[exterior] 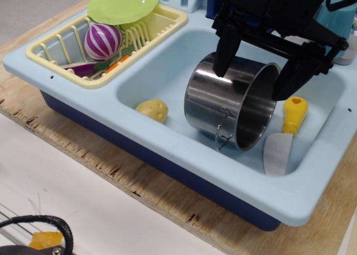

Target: Flip pot upright which is in sink

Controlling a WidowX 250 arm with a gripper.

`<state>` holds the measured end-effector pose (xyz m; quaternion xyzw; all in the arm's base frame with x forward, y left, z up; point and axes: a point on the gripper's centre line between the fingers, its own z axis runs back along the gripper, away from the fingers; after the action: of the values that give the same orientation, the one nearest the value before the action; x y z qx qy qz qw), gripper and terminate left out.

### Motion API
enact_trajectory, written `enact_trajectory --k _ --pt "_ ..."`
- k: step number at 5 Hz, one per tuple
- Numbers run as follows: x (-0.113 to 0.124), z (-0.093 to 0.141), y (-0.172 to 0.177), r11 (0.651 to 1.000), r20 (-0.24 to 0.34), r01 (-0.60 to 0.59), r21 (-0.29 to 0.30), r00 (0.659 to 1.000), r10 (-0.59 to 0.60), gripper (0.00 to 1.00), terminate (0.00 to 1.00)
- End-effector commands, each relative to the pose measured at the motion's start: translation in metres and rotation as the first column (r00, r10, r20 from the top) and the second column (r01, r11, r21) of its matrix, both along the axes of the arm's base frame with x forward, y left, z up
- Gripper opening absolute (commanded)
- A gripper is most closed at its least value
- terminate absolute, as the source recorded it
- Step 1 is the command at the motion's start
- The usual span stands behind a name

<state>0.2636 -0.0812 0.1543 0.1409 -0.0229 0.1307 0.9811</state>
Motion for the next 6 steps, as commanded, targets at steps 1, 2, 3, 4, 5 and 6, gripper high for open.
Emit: enact_trajectory --k 1,2,3,4,5,6 --pt "0.006 -0.004 0.011 1.000 0.012 -0.005 0.015 1.000 0.005 1.00 0.00" --pt "0.009 -0.010 0.019 0.999 0.007 -0.010 0.032 1.000 0.009 1.00 0.00" --pt "0.011 -0.020 0.033 0.999 0.008 -0.011 0.030 1.000 0.011 1.00 0.00" --pt "0.011 -0.022 0.037 1.000 0.024 -0.011 0.022 1.000 0.011 0.00 0.00" --pt "0.008 -0.014 0.037 0.998 0.082 -0.047 -0.029 0.995 0.049 0.00 0.00" --pt "0.014 -0.006 0.037 0.996 0.089 -0.045 -0.083 0.995 0.052 0.00 0.00"
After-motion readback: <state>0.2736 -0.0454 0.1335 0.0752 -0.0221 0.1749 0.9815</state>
